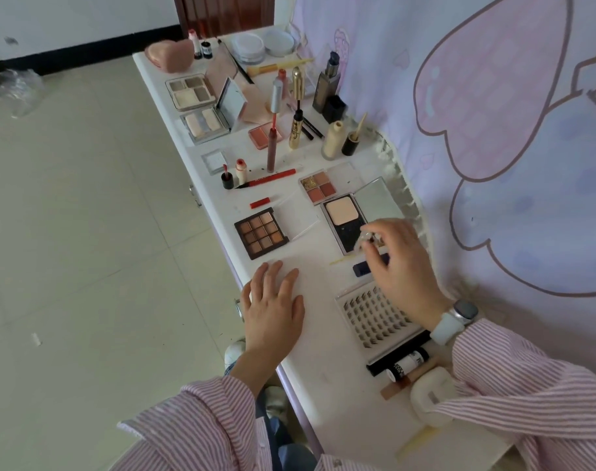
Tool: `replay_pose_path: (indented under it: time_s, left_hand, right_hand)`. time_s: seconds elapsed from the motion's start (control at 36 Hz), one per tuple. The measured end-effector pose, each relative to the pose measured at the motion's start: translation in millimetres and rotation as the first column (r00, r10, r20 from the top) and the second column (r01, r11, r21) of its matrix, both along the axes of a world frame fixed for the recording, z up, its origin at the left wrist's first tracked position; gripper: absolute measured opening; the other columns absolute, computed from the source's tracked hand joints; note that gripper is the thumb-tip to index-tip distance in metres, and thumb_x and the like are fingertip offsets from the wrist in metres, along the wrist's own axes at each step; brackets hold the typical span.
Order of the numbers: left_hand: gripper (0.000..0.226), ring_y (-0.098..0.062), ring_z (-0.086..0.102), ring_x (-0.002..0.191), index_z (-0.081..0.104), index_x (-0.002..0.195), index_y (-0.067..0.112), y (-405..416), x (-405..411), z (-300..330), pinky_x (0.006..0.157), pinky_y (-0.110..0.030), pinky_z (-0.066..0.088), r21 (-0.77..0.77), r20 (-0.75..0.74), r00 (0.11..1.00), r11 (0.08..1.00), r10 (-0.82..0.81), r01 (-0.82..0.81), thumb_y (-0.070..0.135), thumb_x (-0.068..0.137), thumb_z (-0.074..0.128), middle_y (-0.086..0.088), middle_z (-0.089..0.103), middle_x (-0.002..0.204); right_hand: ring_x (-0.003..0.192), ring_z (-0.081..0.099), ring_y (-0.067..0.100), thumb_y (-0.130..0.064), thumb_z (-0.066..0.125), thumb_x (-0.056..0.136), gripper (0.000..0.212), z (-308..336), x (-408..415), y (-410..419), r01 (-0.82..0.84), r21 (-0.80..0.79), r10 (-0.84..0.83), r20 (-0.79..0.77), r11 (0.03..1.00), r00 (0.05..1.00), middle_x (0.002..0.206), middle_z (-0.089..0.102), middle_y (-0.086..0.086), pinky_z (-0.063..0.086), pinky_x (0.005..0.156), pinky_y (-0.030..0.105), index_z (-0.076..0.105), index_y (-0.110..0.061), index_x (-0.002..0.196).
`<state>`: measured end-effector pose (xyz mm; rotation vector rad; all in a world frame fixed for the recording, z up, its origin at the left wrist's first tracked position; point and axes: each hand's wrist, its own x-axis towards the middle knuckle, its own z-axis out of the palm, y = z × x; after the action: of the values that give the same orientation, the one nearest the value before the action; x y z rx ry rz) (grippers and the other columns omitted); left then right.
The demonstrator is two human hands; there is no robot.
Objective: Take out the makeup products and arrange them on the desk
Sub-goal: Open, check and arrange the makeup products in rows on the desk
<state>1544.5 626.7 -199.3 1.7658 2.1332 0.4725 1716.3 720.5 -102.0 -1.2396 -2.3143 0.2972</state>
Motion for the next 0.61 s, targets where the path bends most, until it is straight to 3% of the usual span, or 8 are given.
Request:
replay_pose_path:
  time_s: [0.06,0.14,0.19,0.28,0.39,0.47,0.56,0.61]
  left_hand:
    - [0.036,-0.033,0.044,0.122,0.062,0.115,0.013,4.2,-0.2,7.1,0.1,-0.045,0.033,0.017,0.152,0.986,0.998,0.061,-0.064,0.028,0.084,0.051,-0.009,0.057,0.124]
    - [0.038,-0.022,0.049,0.115,0.057,0.122,0.012,9.3,-1.7,33.4,0.094,-0.029,0.035,0.06,0.41,0.906,0.988,0.103,-0.14,0.032,0.092,0.045,-0.002,0.055,0.12]
    - [0.037,-0.007,0.049,0.107,0.048,0.13,0.017,9.3,-2.3,50.8,0.085,-0.023,0.04,0.053,0.525,0.848,0.992,0.071,-0.116,0.03,0.095,0.049,0.008,0.047,0.119]
    - [0.035,0.002,0.055,0.088,0.049,0.127,0.02,7.1,-3.6,66.4,0.075,-0.016,0.045,0.084,0.591,0.806,0.996,-0.043,-0.009,0.03,0.094,0.05,0.013,0.055,0.107]
    - [0.021,-0.007,0.054,0.058,0.058,0.109,0.014,3.7,-2.5,67.0,0.056,-0.02,0.043,0.071,0.566,0.811,0.989,-0.148,0.13,0.027,0.096,0.047,0.005,0.06,0.071]
    - [0.019,-0.013,0.05,0.065,0.057,0.106,0.011,-0.3,-3.3,60.6,0.06,-0.025,0.042,0.112,0.459,0.868,0.981,-0.19,0.156,0.024,0.096,0.047,0.006,0.053,0.078]
    - [0.021,-0.012,0.048,0.066,0.058,0.103,0.012,-4.2,-5.4,58.1,0.057,-0.023,0.039,0.131,0.395,0.894,0.976,-0.211,0.173,0.028,0.097,0.044,0.009,0.048,0.081]
    - [0.027,-0.012,0.045,0.059,0.053,0.09,0.016,-5.9,-6.6,58.4,0.051,-0.023,0.033,0.09,0.342,0.922,0.983,-0.182,0.16,0.038,0.096,0.038,0.012,0.045,0.069]
  right_hand:
    - [0.076,0.05,0.012,-0.017,0.049,0.09,0.013,15.1,-4.7,-3.5,0.092,-0.152,-0.131,-0.27,0.984,0.954,0.09,0.057,0.006,0.043,0.07,0.017,0.054,-0.008,0.098]
    - [0.067,0.056,0.005,-0.009,0.051,0.091,0.006,29.8,-13.3,-7.7,0.156,-0.491,-0.432,-0.521,0.857,0.736,0.079,0.058,-0.001,0.048,0.066,0.018,0.053,-0.015,0.093]
    - [0.062,0.058,0.009,-0.006,0.051,0.091,0.008,29.8,-18.1,-9.9,0.084,-0.673,-0.573,-0.55,0.735,0.608,0.071,0.061,0.001,0.051,0.066,0.025,0.054,-0.013,0.09]
    - [0.062,0.06,0.019,-0.004,0.052,0.09,0.007,22.1,-28.0,-18.6,-0.034,-0.812,-0.673,-0.506,0.583,0.539,0.063,0.064,0.003,0.051,0.064,0.032,0.054,-0.01,0.087]
    - [0.048,0.047,0.012,-0.01,0.053,0.09,0.006,11.5,-42.5,-33.3,-0.028,-0.878,-0.666,-0.383,0.477,0.641,0.055,0.054,0.002,0.038,0.047,0.02,0.056,-0.01,0.085]
    - [0.048,0.04,0.003,-0.025,0.053,0.091,0.018,3.4,-47.2,-39.0,0.135,-0.828,-0.558,-0.237,0.544,0.795,0.057,0.046,-0.004,0.032,0.05,0.016,0.058,-0.012,0.079]
    - [0.05,0.044,0.0,-0.03,0.053,0.091,0.023,2.4,-48.3,-42.3,0.211,-0.762,-0.507,-0.174,0.613,0.844,0.058,0.048,-0.009,0.033,0.053,0.012,0.062,-0.01,0.084]
    - [0.052,0.047,-0.003,-0.028,0.051,0.093,0.022,1.5,-48.4,-45.2,0.194,-0.714,-0.441,-0.177,0.673,0.88,0.061,0.049,-0.009,0.036,0.053,0.009,0.061,-0.009,0.087]
